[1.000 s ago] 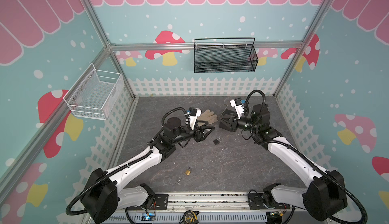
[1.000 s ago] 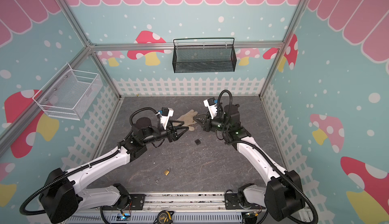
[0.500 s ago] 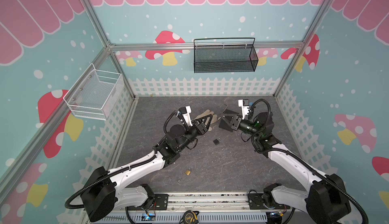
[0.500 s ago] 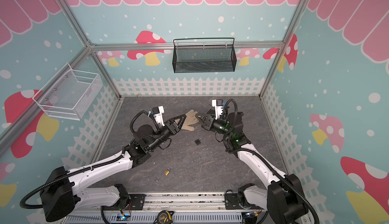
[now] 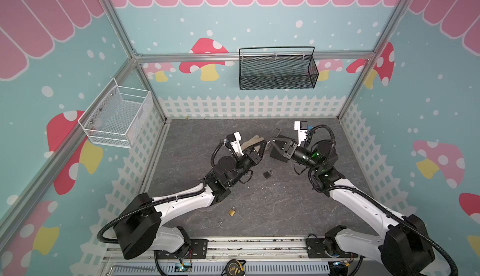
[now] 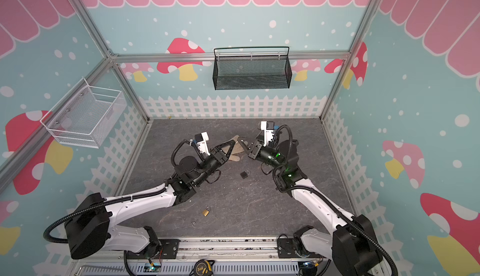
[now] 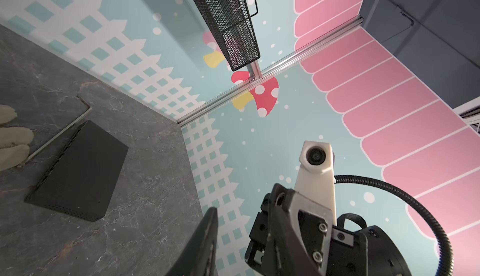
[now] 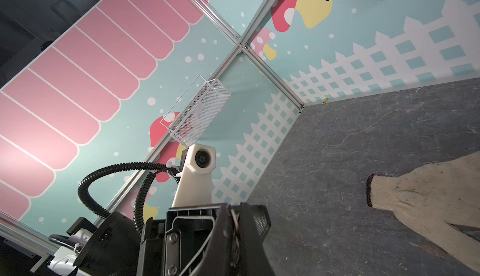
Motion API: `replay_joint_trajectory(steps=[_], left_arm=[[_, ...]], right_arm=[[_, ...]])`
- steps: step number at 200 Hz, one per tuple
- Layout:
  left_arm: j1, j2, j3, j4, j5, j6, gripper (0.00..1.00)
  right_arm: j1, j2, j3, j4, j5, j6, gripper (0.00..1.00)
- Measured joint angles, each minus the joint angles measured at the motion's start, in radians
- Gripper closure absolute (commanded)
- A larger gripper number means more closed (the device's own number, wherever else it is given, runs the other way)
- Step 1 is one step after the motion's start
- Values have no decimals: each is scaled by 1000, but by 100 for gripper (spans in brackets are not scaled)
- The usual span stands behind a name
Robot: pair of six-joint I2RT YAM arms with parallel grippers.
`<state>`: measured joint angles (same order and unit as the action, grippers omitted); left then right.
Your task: Unlock with the key
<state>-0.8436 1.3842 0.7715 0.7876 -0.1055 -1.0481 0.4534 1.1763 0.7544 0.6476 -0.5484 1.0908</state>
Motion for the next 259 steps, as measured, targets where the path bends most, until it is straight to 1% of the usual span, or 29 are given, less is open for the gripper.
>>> replay_joint_trajectory(steps=[51,60,69,126,168,212,228,259], left_arm=[[-5,9,10,50,0,-3,76],[-6,9,10,56,0,-4,78],[-8,9,11,59,0,-3,81],[-10,20,11,64,-4,-4,86],[-11,36,14,78,-5,-5,93],[-11,51,17,100,-7,-11,94],[-11,51,17,101,-7,-11,100],[-11,51,18,96,-8,-2,100]], right_arm=[[21,11,0,9,27,14,100],[26,12,0,9,35,14,100],[27,13,0,9,40,14,100],[33,13,0,12,82,40,100],[40,13,0,14,98,51,100],[39,13,-2,17,108,55,100],[39,13,-5,24,111,55,100],[39,13,-12,34,114,55,100]])
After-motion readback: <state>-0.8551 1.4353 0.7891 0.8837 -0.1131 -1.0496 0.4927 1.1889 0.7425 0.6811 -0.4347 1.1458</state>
